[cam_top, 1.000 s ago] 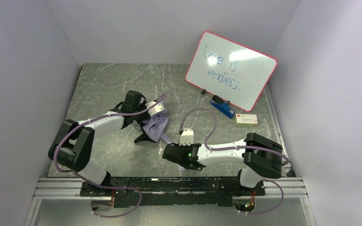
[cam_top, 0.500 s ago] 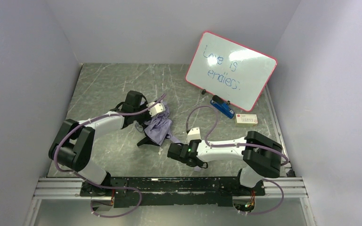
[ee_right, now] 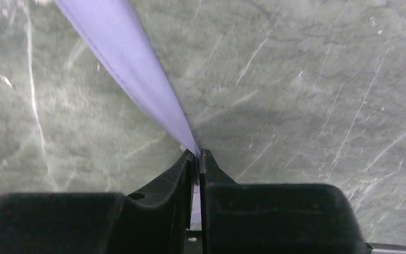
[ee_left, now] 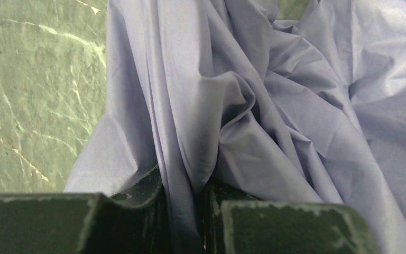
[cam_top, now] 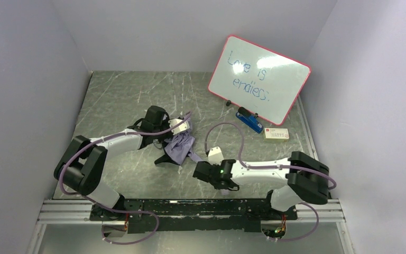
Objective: Put away the umbrella
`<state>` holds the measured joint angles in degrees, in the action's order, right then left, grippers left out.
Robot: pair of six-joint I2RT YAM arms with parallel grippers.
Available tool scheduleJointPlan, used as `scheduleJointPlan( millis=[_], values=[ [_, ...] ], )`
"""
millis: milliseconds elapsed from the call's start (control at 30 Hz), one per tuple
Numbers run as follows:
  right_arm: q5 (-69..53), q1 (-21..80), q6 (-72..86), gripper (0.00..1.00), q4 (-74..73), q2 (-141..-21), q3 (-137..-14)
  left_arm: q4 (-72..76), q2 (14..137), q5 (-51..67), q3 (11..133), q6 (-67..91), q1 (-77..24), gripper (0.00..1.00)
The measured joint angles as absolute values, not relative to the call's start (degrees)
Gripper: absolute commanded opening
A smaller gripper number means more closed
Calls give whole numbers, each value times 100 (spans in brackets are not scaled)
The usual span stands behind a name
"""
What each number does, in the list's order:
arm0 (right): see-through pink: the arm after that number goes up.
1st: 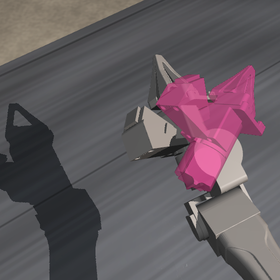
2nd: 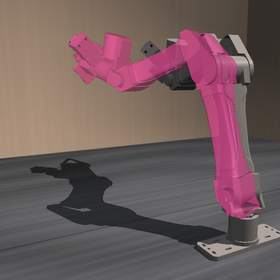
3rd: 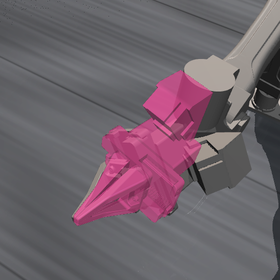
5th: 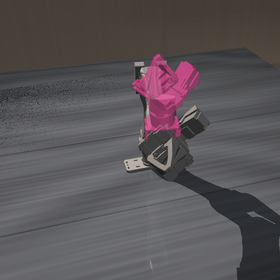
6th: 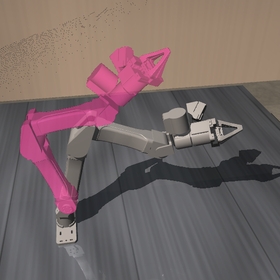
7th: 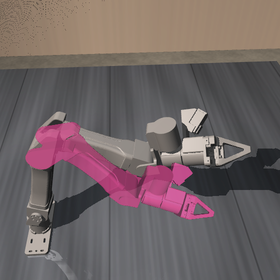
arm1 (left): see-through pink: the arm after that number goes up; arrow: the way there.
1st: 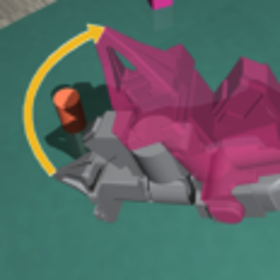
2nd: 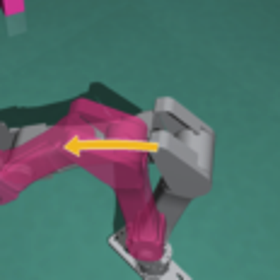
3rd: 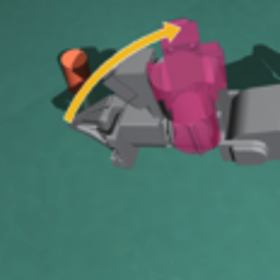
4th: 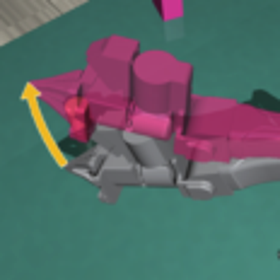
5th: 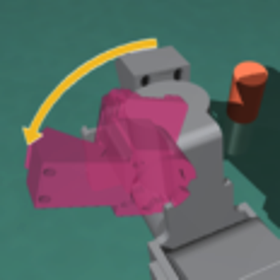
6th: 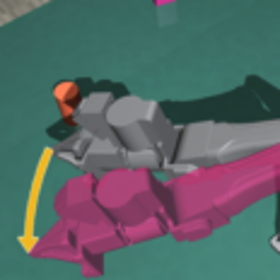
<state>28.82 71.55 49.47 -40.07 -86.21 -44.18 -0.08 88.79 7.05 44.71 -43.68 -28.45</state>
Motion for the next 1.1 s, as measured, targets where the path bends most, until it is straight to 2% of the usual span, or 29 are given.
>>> scheduleJointPlan(
  millis=[233, 500, 633, 767, 900, 1000, 1100],
  values=[
    [2370, 7175, 4718, 42, -3929, -7872, -4014, 82, 8855, 567, 4418, -4364, -2912, 5],
    [2571, 7172, 4759, 56, -3870, -6573, -4016, 123, 8849, 403, 4412, -4368, -3055, 5],
    [2714, 6877, 4797, 57, -3614, -5800, -4018, 257, 8801, 226, 4298, -4370, -3238, 5],
    [2467, 5645, 4764, 60, -3186, -5579, -3999, 408, 8724, 23, 4143, -4372, -3479, 5],
    [1785, 4001, 4477, 60, -2578, -5782, -3935, 598, 8654, -193, 3981, -4410, -3741, 5],
    [1291, 3050, 4099, 61, -2091, -6383, -4056, 779, 8602, -445, 3830, -4495, -4021, 5],
    [980, 2683, 3568, 61, -1664, -7008, -4331, 941, 8606, -792, 3745, -4589, -4368, 5]
  ],
)
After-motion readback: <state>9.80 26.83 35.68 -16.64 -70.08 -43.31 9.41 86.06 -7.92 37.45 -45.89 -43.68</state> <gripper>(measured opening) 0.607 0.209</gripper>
